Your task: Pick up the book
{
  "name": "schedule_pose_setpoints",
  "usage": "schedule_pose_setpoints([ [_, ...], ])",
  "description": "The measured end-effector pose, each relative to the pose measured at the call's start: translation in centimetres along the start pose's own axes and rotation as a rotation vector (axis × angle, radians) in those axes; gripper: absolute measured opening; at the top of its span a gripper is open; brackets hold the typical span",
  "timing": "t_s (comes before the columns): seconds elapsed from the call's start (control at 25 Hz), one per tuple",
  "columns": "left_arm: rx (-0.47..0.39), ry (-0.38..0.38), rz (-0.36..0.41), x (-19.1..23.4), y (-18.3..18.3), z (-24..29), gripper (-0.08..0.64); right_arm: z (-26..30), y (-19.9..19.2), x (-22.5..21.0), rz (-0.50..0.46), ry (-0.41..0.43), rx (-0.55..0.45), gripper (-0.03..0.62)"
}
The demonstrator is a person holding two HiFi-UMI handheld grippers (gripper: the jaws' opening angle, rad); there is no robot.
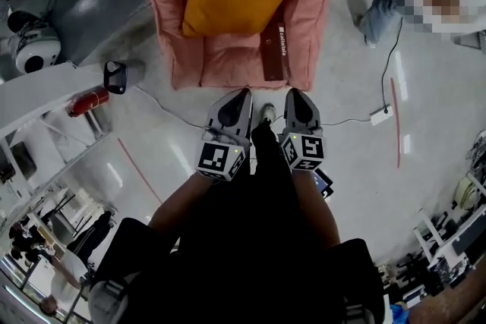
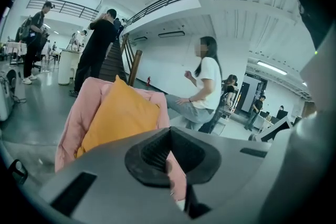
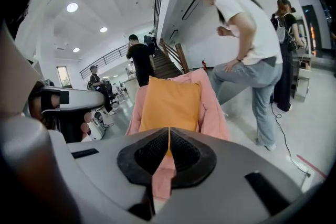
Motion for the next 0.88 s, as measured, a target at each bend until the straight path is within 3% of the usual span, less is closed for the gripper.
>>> schedule_pose_setpoints([
  [0.88,0.091,0.002,-0.066,5.0,-5.8,6.8,0.006,11.6,-10.5,-5.8,0.028,-0.051,0.199,0.054],
])
Point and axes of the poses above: the fingertips, and each gripper's own axes: z forward along the fingers, x to its left, y out of its top, the point moved 1 cm from there along -z, backward along the fingers, and after that the axes turned 4 degrees about x, right-handed, at the moved point
